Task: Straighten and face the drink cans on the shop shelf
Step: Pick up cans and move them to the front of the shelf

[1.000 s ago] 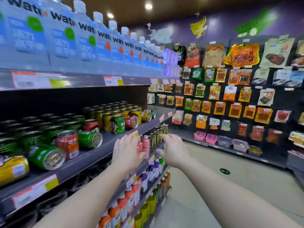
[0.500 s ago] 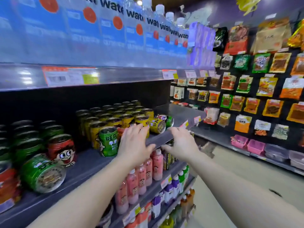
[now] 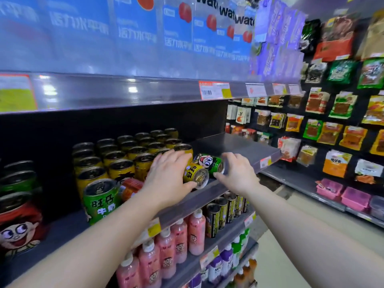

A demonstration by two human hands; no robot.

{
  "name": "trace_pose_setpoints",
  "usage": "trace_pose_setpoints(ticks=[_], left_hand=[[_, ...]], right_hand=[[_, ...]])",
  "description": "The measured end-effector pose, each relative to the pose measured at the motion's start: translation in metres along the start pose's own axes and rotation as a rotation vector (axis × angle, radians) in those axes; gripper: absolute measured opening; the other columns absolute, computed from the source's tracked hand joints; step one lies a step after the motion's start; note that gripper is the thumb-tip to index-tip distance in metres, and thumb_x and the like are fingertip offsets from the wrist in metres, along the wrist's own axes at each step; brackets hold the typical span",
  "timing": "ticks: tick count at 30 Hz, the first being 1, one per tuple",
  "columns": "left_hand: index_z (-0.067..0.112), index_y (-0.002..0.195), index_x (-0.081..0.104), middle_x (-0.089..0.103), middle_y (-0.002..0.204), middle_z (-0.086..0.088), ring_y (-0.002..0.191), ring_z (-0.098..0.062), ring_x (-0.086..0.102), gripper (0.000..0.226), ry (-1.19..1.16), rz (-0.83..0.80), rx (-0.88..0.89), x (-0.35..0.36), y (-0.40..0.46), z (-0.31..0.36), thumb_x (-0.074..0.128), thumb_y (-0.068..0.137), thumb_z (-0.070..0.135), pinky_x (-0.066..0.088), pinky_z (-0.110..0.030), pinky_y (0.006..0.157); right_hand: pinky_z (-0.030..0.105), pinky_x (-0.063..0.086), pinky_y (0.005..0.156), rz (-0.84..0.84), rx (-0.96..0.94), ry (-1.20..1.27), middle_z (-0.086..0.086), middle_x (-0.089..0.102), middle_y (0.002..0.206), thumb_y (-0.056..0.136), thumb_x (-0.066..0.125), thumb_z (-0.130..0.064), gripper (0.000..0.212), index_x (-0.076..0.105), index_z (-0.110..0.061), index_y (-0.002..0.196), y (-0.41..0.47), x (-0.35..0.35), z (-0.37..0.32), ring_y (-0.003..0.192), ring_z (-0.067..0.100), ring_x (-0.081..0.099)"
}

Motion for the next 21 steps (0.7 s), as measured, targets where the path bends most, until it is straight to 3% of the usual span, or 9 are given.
trace_pose_setpoints(ticks=[3,5,9,12,15,19,21], left_hand=[[0.032,0.148,0.023,0.028,0.156,0.006,0.146,-0.018,0.016,0.081,0.052,-0.048,-0.026,0.009,0.008,0.005,0.065,0.08,0.051,0.006,-0.04,0.119],[0.032,0.148,0.023,0.028,0.156,0.007,0.146,-0.018,0.015,0.082,0.102,-0.076,-0.049,0.016,0.012,0.008,0.066,0.08,0.046,0.003,-0.04,0.119],[0.031,0.149,0.021,0.026,0.157,0.004,0.147,-0.021,0.013,0.078,0.304,-0.133,-0.076,0.03,0.024,0.016,0.056,0.081,0.011,-0.003,-0.047,0.118],[0.035,0.149,0.015,0.025,0.157,0.001,0.146,-0.023,0.016,0.084,0.411,-0.172,-0.096,0.037,0.031,0.02,0.058,0.081,0.009,-0.001,-0.05,0.117],[0.037,0.147,0.02,0.032,0.153,0.002,0.141,-0.023,0.026,0.081,0.475,-0.182,-0.082,0.042,0.035,0.024,0.062,0.081,0.017,0.006,-0.049,0.117],[0.035,0.137,0.041,0.052,0.136,0.004,0.126,-0.023,0.046,0.069,0.468,-0.141,-0.07,0.047,0.036,0.024,0.068,0.074,0.032,0.025,-0.044,0.108],[0.034,0.135,0.043,0.055,0.133,0.006,0.124,-0.02,0.047,0.071,0.454,-0.106,-0.078,0.045,0.035,0.023,0.07,0.07,0.044,0.029,-0.042,0.105]], right_hand=[[0.042,0.036,0.103,-0.04,0.001,-0.065,0.007,0.053,0.131,0.072,0.066,-0.059,0.083,0.038,-0.02,0.139,0.024,0.012,0.015,0.124,0.028,0.045],[0.047,0.025,0.111,-0.107,0.014,-0.151,0.005,0.056,0.13,0.065,0.061,-0.072,0.094,0.037,-0.019,0.139,0.037,0.024,0.025,0.125,0.027,0.047],[0.052,0.011,0.113,-0.267,-0.047,-0.151,0.001,0.06,0.125,0.062,0.054,-0.081,0.09,0.047,-0.022,0.13,0.057,0.047,0.035,0.124,0.023,0.048],[0.046,0.023,0.109,-0.263,-0.117,-0.001,0.0,0.065,0.114,0.06,0.059,-0.077,0.079,0.052,-0.023,0.117,0.065,0.051,0.04,0.115,0.024,0.054],[0.035,0.045,0.089,-0.286,-0.163,0.236,-0.001,0.064,0.108,0.056,0.07,-0.068,0.077,0.051,-0.021,0.114,0.067,0.051,0.044,0.1,0.021,0.058],[0.024,0.043,0.072,-0.307,-0.169,0.611,-0.009,0.059,0.097,0.061,0.082,-0.048,0.062,0.052,-0.022,0.108,0.063,0.039,0.043,0.085,0.008,0.056],[0.025,0.044,0.071,-0.274,-0.188,0.718,-0.009,0.061,0.097,0.061,0.08,-0.053,0.052,0.052,-0.029,0.098,0.063,0.034,0.042,0.086,0.006,0.057]])
Point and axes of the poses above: each hand's wrist, its own y-axis towards the middle knuckle, its own x-axis out of the palm, z = x × y, the point moved 5 cm from there along y, towards the middle knuckle
